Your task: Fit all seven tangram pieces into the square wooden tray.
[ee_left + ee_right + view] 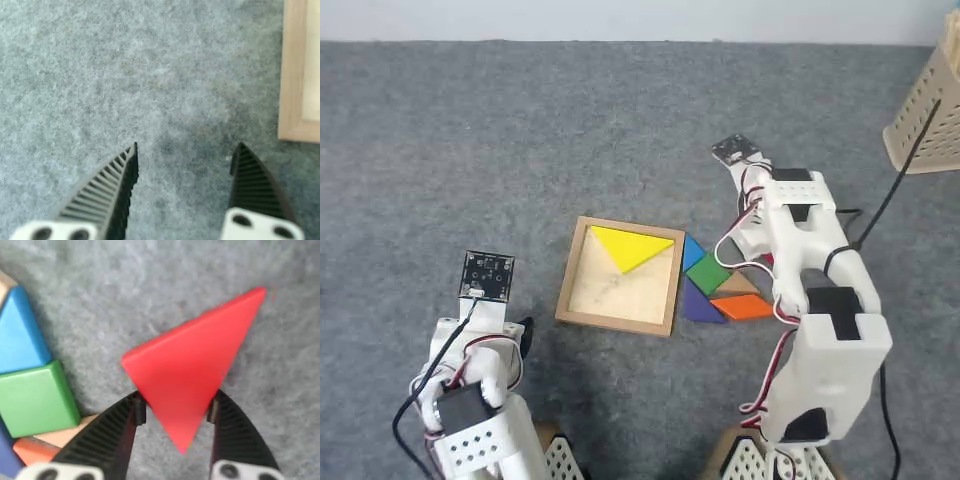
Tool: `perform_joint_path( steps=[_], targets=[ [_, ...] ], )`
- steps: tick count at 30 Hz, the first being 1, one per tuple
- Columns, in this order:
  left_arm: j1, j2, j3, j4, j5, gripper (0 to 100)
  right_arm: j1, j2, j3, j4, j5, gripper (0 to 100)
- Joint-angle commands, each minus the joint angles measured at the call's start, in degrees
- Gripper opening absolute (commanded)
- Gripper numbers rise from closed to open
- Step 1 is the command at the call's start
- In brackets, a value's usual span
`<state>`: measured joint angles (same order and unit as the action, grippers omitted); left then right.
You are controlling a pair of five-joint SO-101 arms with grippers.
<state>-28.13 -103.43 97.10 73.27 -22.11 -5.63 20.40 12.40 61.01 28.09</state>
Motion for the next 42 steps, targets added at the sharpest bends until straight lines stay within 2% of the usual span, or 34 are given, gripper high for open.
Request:
perform_joint_path(
  steps=[1,6,11,15,19,23,26,30,42],
  targets=[
    [-0.3,-0.9,-0.5,0.2,-0.5,28,0.9,0.0,-1.3,-1.3,-3.5,14.7],
    [-0.3,-0.9,-0.5,0.2,-0.5,28,2.6,-0.4,-1.9,-0.1,-6.4,14.9],
    [-0.3,-0.9,-0.5,0.2,-0.5,28,5.1,-0.4,-9.9,10.0,-15.7,23.1],
    [-0.3,-0.9,-0.5,0.2,-0.5,28,3.0,-0.2,-18.7,15.2,-22.7,24.2],
    [-0.3,-0.9,-0.5,0.2,-0.5,28,-1.7,0.2,-23.6,15.2,-26.6,24.2],
    [-0.3,-0.9,-0.5,0.2,-0.5,28,-5.0,1.8,-21.7,12.3,-26.4,24.6],
    [-0.3,-0.9,-0.5,0.2,-0.5,28,-4.5,4.5,-21.0,9.4,-24.3,25.5],
    [-0.3,-0.9,-0.5,0.2,-0.5,28,-4.0,7.5,-21.8,8.2,-22.7,31.6],
    [-0.3,-0.9,-0.5,0.2,-0.5,28,-2.9,12.4,-22.4,7.3,-22.3,31.1]
  ],
)
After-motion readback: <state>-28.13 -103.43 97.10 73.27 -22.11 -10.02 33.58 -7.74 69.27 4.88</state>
